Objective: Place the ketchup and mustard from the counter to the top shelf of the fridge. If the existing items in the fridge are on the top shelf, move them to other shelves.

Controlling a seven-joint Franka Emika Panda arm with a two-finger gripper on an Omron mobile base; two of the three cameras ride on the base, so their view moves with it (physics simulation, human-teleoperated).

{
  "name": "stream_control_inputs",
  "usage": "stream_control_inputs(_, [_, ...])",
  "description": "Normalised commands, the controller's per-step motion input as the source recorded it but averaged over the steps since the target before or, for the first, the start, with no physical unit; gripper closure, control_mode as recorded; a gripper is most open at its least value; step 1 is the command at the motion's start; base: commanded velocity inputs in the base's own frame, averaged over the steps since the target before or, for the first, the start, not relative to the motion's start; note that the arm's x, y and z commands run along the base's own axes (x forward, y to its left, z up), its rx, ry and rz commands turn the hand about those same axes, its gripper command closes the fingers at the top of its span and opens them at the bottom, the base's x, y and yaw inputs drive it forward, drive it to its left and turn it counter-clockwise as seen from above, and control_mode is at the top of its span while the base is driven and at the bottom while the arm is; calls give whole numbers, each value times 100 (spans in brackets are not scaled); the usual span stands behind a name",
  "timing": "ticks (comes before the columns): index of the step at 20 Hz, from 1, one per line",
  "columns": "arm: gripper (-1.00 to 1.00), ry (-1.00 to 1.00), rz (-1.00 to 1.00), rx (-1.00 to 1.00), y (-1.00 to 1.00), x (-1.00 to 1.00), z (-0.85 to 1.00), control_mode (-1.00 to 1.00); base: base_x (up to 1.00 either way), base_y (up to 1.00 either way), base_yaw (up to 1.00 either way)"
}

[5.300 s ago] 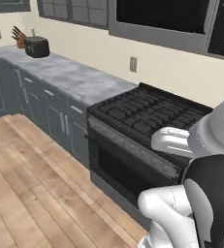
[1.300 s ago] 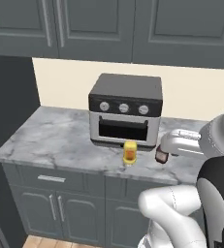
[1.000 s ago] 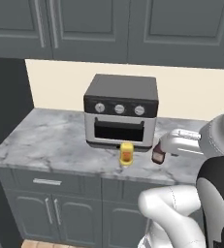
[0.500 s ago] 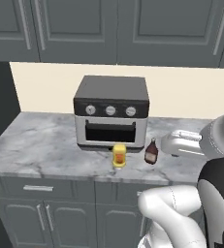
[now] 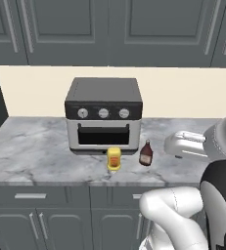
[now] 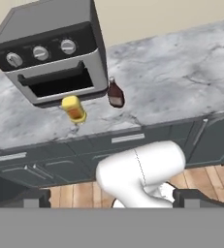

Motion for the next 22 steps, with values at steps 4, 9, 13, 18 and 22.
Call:
stream_control_inputs(4, [-100, 0, 0, 7, -81, -1, 0, -100, 0, 0, 0])
stream_control_inputs(9, [-100, 0, 25, 8, -95, 6, -3, -100, 0, 0, 0])
stream_control_inputs(13, [-100, 5, 32, 7, -70, 2, -1, -100, 0, 0, 0])
stream_control_inputs(18, [-100, 12, 33, 1, -49, 30, -12, -100, 0, 0, 0])
stream_control_inputs(22, [-100, 4, 33, 0, -22, 45, -17, -100, 0, 0, 0])
